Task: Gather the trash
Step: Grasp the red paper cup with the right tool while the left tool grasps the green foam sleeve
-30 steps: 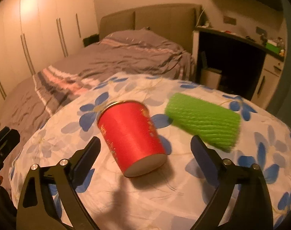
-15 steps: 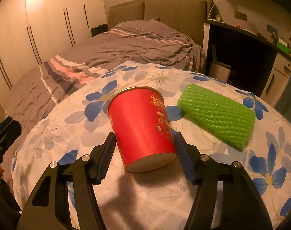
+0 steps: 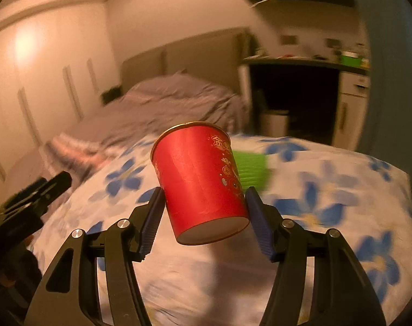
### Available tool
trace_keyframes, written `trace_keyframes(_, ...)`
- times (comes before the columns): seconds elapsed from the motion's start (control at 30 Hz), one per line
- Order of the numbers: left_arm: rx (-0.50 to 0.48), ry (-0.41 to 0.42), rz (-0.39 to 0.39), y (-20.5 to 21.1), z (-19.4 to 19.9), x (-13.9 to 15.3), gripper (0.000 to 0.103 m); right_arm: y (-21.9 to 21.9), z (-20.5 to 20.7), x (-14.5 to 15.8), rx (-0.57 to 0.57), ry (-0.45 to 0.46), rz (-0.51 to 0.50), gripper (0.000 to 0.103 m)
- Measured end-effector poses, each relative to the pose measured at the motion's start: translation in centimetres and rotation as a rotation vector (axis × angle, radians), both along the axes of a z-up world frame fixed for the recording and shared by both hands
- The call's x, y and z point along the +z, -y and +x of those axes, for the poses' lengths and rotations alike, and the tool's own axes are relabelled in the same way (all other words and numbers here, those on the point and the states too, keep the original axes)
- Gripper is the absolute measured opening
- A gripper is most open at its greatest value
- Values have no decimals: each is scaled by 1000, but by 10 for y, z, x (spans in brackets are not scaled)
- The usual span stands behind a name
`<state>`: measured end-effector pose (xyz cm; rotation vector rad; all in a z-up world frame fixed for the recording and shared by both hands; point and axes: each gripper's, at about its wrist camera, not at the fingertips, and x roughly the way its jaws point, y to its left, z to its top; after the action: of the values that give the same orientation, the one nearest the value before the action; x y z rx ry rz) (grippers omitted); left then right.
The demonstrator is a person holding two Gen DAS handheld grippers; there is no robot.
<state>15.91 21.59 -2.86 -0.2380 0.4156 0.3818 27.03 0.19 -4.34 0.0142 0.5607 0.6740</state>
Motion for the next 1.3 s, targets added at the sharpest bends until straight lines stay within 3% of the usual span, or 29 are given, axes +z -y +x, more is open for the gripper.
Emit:
trace_keyframes(0.17, -106, -5, -21, 20, 51, 0, 97, 63, -1, 14, -130, 24, 79, 60)
trace_keyframes(0.33, -164, -43, -40, 39, 111, -7, 97, 102, -9, 18, -185, 47, 107, 60)
trace_keyframes(0.47, -184, -100, -7, 50, 152, -18, 93, 120, -14, 15, -205, 43, 131, 60)
trace_keyframes(0.8, -215, -267, -140, 31, 200, -52, 78, 134, -19, 2, -203, 30, 124, 61)
trace_keyframes(0.9, -231, -294, -138, 33, 202, -57, 65, 136, -18, 2, -206, 31, 124, 61)
trace_keyframes(1.07, -258, -312, -125, 40, 199, -59, 27, 135, -23, 2, -217, 31, 115, 61)
trace_keyframes(1.17, -274, -288, -114, 47, 188, -54, 17, 136, -28, 4, -224, 33, 111, 61)
trace_keyframes(1.3, -277, -227, -124, 54, 169, -39, 13, 140, -36, 8, -238, 49, 107, 61)
